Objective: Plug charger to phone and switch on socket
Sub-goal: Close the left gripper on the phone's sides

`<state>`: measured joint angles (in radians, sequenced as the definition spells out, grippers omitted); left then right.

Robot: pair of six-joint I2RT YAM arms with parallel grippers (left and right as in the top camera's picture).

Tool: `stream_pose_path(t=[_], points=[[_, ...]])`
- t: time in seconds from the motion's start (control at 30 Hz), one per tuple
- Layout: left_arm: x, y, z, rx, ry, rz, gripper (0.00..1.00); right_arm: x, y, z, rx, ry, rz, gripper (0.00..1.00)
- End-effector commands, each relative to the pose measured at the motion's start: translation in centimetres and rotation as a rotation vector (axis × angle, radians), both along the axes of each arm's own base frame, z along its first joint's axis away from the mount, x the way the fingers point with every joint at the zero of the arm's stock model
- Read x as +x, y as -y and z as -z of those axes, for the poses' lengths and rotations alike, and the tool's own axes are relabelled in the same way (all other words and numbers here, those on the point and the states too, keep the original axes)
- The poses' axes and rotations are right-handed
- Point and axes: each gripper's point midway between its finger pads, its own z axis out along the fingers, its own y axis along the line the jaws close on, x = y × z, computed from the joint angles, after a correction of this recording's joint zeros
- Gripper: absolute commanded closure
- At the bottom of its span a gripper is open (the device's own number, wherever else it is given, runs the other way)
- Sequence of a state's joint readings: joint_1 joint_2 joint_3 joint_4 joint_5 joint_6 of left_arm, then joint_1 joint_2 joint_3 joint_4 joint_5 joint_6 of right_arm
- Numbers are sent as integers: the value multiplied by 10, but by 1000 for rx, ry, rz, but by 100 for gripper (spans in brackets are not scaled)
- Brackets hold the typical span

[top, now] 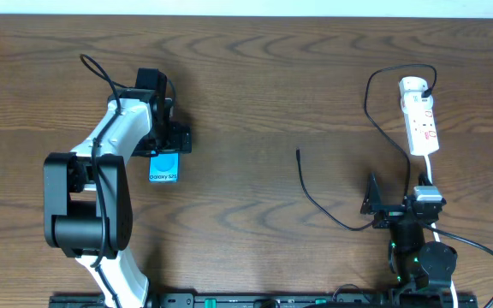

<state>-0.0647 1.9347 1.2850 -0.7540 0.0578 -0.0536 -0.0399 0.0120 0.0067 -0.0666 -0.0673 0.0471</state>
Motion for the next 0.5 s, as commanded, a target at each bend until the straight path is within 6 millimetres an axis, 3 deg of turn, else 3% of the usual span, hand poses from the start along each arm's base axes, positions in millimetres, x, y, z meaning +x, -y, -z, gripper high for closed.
stream_pose_path(t=[0.0,0.47], points=[[-5,0,8,-7,-23,7,2,0,-2,0,-7,1,-11,1],[-8,0,13,-5,-25,15,2,0,-2,0,-7,0,-11,1]])
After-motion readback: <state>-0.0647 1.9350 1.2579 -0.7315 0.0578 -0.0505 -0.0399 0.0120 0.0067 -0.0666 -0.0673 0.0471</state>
